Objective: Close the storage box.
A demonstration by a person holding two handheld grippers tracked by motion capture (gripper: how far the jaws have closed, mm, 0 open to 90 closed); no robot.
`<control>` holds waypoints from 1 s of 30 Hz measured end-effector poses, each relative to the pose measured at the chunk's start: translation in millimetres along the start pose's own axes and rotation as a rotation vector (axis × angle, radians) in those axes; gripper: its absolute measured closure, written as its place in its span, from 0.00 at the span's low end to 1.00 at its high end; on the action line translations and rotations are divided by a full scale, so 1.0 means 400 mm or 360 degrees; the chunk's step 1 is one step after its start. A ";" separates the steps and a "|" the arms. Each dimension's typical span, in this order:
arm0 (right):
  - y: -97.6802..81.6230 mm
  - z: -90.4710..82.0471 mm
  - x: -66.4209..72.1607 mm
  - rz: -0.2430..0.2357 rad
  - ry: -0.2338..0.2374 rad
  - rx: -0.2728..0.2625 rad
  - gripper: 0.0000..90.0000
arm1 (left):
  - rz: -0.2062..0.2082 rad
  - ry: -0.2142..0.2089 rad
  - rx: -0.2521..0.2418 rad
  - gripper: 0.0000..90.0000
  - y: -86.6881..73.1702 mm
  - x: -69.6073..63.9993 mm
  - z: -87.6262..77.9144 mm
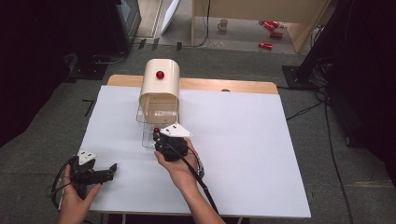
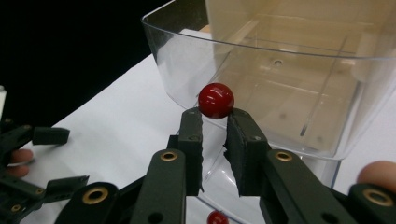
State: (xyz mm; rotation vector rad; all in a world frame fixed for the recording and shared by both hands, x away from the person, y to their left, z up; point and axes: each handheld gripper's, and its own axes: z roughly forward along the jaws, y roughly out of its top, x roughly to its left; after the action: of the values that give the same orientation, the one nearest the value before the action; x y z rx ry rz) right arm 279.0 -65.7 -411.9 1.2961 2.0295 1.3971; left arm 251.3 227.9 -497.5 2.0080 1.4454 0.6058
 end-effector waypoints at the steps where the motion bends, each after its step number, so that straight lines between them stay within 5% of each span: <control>1: 0.002 0.002 -0.003 0.0010 -0.0006 -0.0005 0.84 | 0.0000 0.0000 0.0000 0.00 0.000 0.000 0.000; 7: 0.015 0.012 -0.017 0.0040 0.0009 -0.0016 0.78 | 0.0000 0.0001 -0.0001 0.00 0.000 0.000 0.000; 13: 0.039 0.033 -0.029 0.0048 0.0021 0.0000 0.53 | 0.0000 0.0001 -0.0001 0.00 0.000 0.000 0.000; 30: 0.079 0.084 -0.049 -0.0019 0.0034 0.0019 0.48 | 0.0001 0.0001 0.0000 0.00 0.000 0.000 0.000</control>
State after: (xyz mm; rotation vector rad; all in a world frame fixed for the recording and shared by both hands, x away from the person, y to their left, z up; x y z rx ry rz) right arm 328.3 -60.7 -403.4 1.2775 2.0589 1.4014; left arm 251.2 227.9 -497.5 2.0083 1.4453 0.6065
